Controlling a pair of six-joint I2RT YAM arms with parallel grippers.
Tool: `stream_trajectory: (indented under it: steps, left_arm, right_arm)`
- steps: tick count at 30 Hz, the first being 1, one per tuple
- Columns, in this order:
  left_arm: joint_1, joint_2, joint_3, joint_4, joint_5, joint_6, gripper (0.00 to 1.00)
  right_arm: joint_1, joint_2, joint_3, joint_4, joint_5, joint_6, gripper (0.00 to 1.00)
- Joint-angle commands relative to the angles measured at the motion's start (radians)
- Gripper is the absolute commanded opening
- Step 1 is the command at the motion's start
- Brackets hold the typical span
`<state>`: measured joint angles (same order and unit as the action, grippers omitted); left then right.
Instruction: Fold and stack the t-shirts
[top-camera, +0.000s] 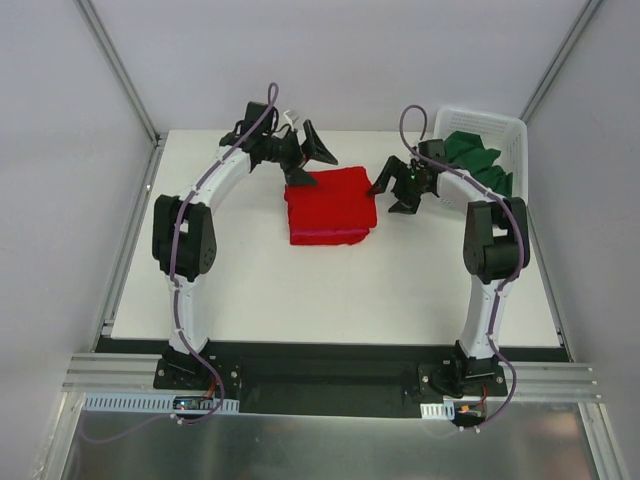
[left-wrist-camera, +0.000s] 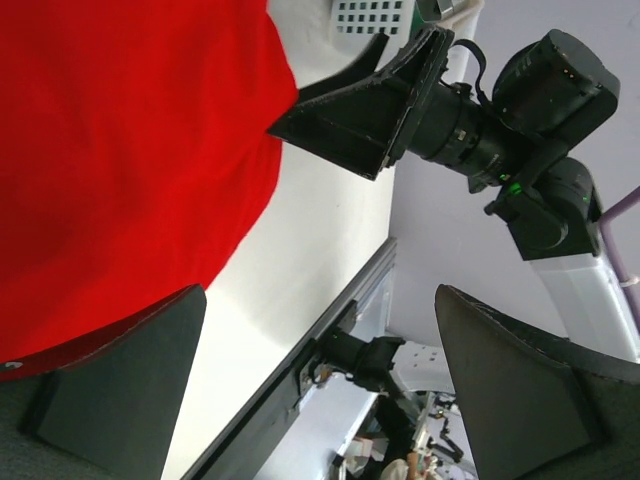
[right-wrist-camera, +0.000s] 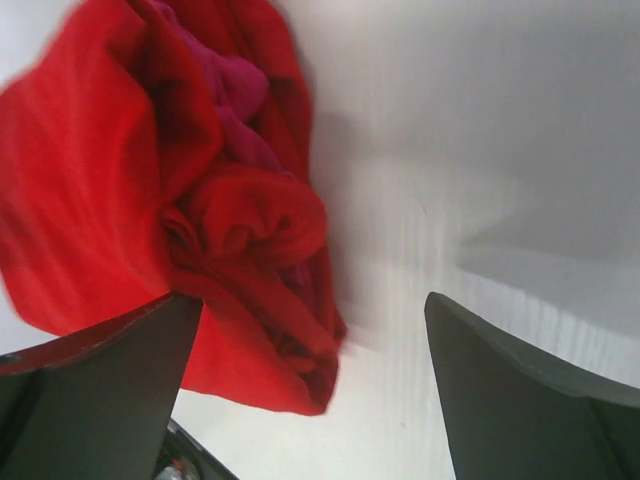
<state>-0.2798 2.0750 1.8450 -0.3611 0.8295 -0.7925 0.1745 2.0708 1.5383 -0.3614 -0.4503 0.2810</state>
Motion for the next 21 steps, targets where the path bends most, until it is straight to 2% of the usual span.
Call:
stream_trajectory:
  steps: [1, 7, 15, 19, 21]
  left_arm:
    - [-0.03, 0.033, 0.075, 0.077, 0.029, -0.096, 0.99]
    - [-0.059, 0.092, 0.134, 0.079, 0.02, -0.111, 0.99]
    - [-0.101, 0.232, 0.235, 0.08, -0.006, -0.123, 0.99]
    - [-0.113, 0.273, 0.212, 0.079, -0.004, -0.119, 0.99]
    - [-0.117, 0.272, 0.153, 0.08, -0.004, -0.119, 0.99]
  right_arm:
    - [-0.03, 0.006, -0.004, 0.252, -0.132, 0.147, 0.96]
    - [-0.044, 0.025, 0.02, 0.338, -0.241, 0.234, 0.96]
    - [-0.085, 0.049, 0.003, 0.443, -0.278, 0.311, 0.96]
    - [-0.096, 0.04, 0.005, 0.455, -0.297, 0.317, 0.96]
    - [-0.107, 0.006, -0.009, 0.45, -0.295, 0.314, 0.96]
